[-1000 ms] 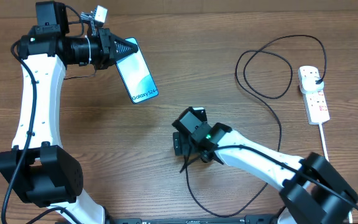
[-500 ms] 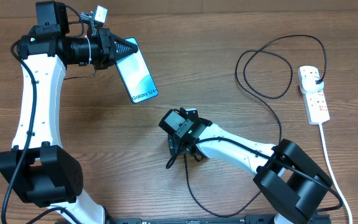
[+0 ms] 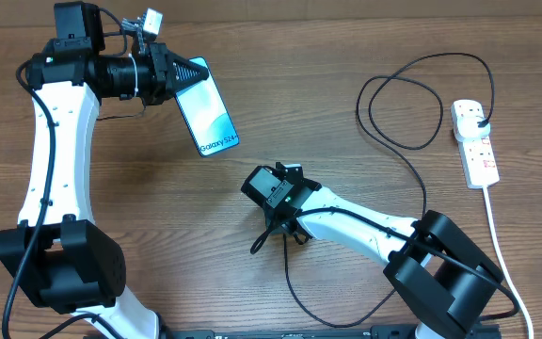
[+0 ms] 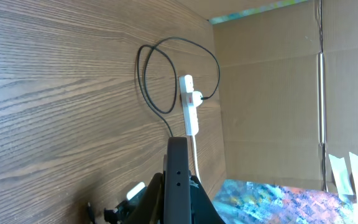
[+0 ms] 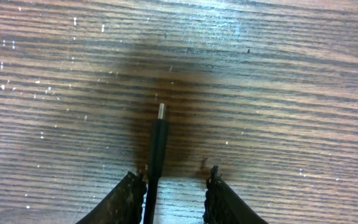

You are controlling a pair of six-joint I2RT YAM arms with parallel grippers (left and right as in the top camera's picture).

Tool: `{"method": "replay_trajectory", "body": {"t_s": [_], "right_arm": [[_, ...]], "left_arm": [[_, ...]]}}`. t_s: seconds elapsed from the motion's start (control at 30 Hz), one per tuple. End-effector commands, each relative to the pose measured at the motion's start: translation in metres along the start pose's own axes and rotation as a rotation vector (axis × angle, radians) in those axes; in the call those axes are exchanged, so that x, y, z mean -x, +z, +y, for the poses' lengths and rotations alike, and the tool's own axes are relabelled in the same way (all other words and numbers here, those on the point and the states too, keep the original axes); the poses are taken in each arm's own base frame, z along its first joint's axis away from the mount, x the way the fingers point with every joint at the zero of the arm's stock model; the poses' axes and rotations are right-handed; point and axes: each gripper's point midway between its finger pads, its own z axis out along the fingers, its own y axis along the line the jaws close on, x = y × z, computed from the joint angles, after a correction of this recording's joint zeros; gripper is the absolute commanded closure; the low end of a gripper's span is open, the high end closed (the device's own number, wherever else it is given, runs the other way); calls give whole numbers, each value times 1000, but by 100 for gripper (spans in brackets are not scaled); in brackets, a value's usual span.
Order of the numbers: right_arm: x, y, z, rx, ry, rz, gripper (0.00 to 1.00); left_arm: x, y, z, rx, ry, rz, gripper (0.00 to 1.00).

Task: Plug charger to phone and switch on socket
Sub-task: 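Close the right gripper on the USB-C plug and lift it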

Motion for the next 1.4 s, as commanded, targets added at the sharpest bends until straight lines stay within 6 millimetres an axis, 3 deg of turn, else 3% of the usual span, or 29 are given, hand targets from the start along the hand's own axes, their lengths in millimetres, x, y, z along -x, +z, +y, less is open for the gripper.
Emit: {"method": "replay_trajectory", "body": {"t_s": [0.0,0.63,0.93,1.37], "right_arm": [[9,-3,4,3,11,-24,66],[24,6,-1,-8,82,-55,63],[20,22,-3,-103,72,44,64],[-1,21,-9,-123,121,147,68]], "left_arm": [[-1,-2,-6,-22,23,1,96],[-1,-2,-6,-20,22,1,95],[-1,-2,-6,-20,22,1,96],[-1,-2,-6,-20,-1,1,96]]}}
